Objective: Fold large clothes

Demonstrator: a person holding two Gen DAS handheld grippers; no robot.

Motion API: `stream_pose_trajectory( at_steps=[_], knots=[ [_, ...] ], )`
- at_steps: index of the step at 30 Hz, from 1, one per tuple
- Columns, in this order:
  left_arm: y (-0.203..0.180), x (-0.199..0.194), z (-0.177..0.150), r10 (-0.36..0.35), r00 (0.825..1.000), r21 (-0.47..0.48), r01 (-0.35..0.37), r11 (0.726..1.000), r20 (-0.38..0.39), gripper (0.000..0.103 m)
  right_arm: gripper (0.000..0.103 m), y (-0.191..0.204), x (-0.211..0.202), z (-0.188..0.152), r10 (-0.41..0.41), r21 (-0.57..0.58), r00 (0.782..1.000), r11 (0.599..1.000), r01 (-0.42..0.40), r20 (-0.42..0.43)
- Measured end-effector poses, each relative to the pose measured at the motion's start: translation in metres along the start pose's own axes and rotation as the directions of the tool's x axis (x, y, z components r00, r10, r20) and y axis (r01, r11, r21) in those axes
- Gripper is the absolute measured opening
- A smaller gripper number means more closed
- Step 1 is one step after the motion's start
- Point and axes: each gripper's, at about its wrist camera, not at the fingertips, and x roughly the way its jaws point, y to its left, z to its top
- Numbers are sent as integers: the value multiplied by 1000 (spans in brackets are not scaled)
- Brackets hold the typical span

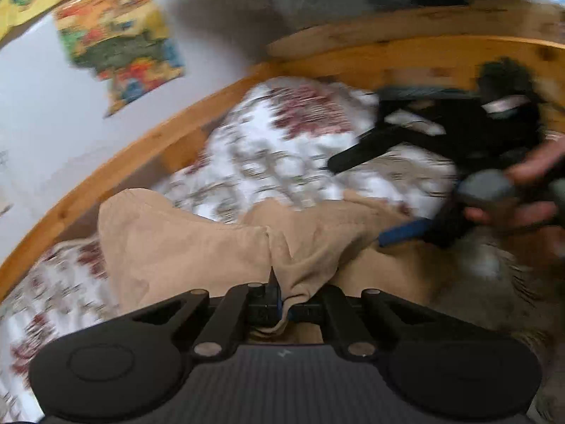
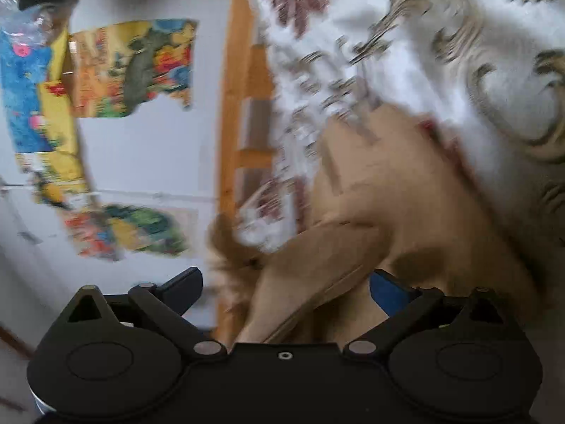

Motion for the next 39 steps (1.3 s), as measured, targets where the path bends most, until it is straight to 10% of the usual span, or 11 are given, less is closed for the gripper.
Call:
stream_pose_trajectory(
  at_steps=[4,15,21,26,33,39],
  knots=[
    [-14,-3,-8,-119,992,111,113,987,45,1,58,7,-4,-2,-65,-75,996,995,70,68],
    [-21,14,-4,-282,957,44,280,959,62,2,27,22,-10,3,-108,-280,977,947,158,185],
    [-34,27,4,-323,941,-14,326,945,97,2,26,53,-19,-3,-130,-548,941,784,291,313],
    [-53,67,-14,-344,939,-38,344,938,5,4,26,43,-7,5,-301,-600,891,660,452,340],
    [-62,82,-21,-310,950,-36,309,950,-26,7,33,20,6,16,-341,-565,884,680,467,320],
    [-62,67,-12,-382,924,-66,380,923,-17,73,34,21,9,14,-337,-573,886,676,463,318]
  ],
)
